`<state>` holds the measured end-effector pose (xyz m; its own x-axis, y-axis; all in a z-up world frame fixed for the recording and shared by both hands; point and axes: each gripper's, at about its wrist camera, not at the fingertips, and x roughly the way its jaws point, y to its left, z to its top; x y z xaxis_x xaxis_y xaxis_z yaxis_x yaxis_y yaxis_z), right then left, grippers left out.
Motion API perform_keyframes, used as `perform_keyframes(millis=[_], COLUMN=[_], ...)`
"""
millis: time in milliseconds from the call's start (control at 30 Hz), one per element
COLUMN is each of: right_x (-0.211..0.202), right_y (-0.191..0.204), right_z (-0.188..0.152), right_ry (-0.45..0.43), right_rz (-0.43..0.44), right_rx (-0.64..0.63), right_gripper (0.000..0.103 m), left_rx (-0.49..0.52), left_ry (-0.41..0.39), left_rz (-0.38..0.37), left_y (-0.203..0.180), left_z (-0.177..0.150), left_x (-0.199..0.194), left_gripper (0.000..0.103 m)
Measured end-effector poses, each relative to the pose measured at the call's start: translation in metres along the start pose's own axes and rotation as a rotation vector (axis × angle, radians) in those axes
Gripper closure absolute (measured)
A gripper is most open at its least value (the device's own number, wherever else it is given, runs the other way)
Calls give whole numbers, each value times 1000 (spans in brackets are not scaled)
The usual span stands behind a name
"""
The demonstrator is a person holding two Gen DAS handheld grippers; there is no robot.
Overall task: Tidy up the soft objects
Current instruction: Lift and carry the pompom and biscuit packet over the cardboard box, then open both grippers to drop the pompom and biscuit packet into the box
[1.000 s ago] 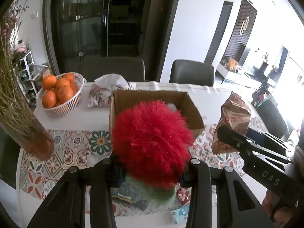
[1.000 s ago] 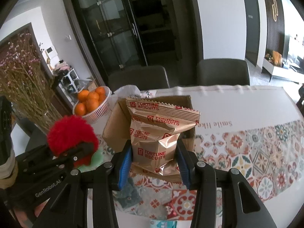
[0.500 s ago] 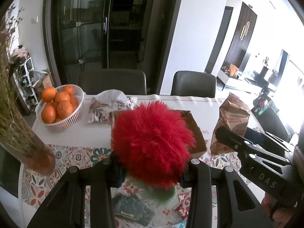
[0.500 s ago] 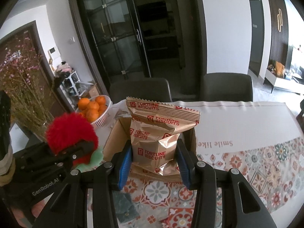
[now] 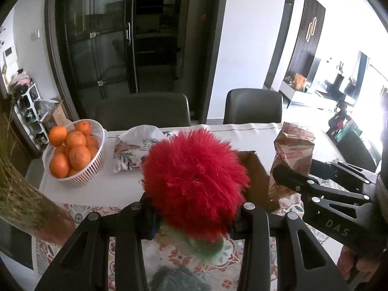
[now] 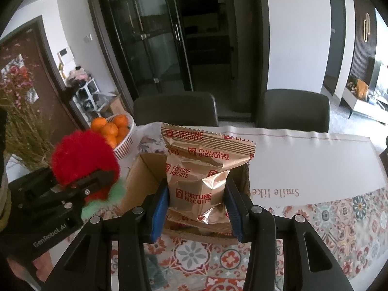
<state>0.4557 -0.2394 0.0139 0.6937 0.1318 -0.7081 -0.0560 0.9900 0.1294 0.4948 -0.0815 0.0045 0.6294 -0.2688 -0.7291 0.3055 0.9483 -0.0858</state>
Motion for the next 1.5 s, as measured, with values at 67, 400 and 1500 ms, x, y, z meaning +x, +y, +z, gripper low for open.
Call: perform_keyframes(millis=[67,400,1500], right_x=[8,60,151], right_y=[-2,-8,-4], right_z=[3,10,-32], right_ry=[16,151,422], right_rz=[-1,5,8], right_rx=[-1,-5,-89], right_gripper=[58,58,55], left_rx=[0,17,30], left_ry=[11,125,375], left_rz=[1,16,18], left_y=[1,9,10], left_z=[1,1,-38], left_x=[7,56,140], left_gripper=[63,63,48])
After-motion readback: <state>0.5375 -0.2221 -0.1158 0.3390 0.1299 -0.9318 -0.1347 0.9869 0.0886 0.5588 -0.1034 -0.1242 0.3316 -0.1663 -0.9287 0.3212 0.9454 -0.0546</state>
